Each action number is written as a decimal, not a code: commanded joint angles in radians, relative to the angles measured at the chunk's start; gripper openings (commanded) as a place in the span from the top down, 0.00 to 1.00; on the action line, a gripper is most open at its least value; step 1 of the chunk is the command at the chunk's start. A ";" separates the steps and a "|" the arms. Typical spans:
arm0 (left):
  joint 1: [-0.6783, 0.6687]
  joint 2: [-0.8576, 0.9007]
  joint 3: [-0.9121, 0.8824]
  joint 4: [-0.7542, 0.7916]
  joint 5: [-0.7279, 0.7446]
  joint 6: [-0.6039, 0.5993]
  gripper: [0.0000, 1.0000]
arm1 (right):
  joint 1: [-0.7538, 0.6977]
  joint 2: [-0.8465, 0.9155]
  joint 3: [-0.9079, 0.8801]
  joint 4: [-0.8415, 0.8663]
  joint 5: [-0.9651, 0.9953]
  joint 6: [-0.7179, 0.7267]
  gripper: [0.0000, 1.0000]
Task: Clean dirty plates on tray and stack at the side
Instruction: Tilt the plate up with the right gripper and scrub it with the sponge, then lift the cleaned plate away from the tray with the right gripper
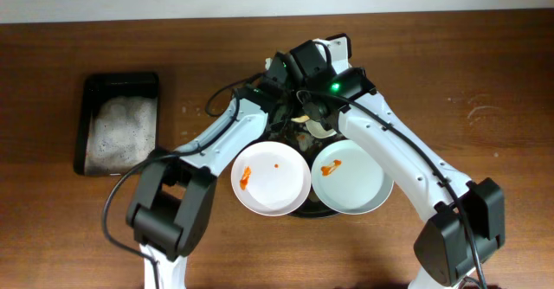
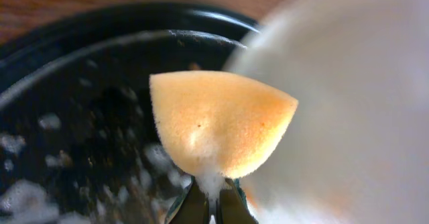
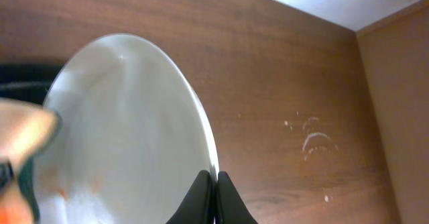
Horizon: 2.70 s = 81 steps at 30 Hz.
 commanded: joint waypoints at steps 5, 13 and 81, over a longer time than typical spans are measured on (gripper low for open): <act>-0.020 -0.101 -0.002 -0.130 0.229 0.055 1.00 | 0.005 -0.025 0.029 0.045 0.053 -0.009 0.96; -0.016 -0.018 -0.003 -0.177 0.120 0.070 1.00 | 0.005 -0.025 0.029 0.055 0.066 -0.046 0.96; 0.164 -0.038 0.000 -0.127 0.279 0.275 1.00 | -0.458 0.217 0.029 0.075 -0.901 -0.332 0.54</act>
